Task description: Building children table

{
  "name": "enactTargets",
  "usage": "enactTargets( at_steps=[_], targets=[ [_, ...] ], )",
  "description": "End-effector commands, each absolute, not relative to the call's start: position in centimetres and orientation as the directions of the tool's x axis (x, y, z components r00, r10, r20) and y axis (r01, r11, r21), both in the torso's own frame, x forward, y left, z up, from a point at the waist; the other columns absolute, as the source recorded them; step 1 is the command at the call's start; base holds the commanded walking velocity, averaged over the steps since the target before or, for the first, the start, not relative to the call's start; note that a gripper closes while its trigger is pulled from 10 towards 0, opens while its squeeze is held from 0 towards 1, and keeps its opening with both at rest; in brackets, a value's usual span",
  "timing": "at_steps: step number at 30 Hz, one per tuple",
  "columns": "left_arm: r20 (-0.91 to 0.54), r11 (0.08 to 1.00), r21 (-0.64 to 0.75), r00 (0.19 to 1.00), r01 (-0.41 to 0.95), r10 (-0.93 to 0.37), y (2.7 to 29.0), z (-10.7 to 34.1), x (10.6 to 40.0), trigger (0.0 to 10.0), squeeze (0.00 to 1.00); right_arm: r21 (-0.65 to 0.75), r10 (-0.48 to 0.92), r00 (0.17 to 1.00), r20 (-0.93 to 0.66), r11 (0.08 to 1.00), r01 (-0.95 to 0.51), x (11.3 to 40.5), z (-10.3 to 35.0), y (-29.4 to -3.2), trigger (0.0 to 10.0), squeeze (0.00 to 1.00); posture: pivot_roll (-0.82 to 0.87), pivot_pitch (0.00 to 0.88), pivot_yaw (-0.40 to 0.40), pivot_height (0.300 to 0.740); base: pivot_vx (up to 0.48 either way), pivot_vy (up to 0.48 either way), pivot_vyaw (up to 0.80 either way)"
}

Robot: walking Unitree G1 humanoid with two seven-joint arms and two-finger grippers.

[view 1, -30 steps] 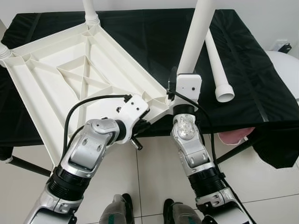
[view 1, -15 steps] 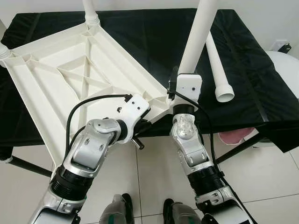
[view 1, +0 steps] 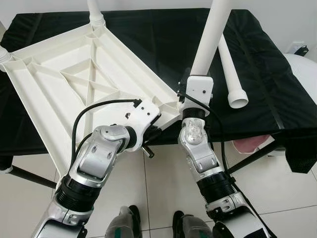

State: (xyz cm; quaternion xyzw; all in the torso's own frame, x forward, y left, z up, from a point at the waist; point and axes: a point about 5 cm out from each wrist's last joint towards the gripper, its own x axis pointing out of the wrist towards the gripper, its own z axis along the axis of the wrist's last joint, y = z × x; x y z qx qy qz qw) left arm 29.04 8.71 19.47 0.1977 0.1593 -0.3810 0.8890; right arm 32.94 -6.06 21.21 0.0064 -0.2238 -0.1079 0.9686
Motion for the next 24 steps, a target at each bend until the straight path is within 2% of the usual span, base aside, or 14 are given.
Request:
enactTargets(
  at_steps=[1, 24],
  targets=[
    [-0.292, 0.779, 0.345, 0.849, 0.523, -0.440, 11.1, 22.3, 30.1, 10.0, 0.00, 0.012, -0.388, 0.907, 0.163, 0.920, 0.392, 33.4, 15.2, -9.3, 10.0, 0.00, -0.02, 0.231, -0.008, 0.740, 0.000, 0.000, 0.00],
    [-0.279, 0.792, 0.340, 0.859, 0.507, -0.430, 11.2, 22.8, 30.3, 10.0, 0.00, 0.004, -0.381, 0.913, 0.145, 0.923, 0.384, 32.8, 14.1, -8.8, 10.0, 0.00, -0.02, 0.240, -0.008, 0.740, 0.000, 0.000, 0.00]
  ],
)
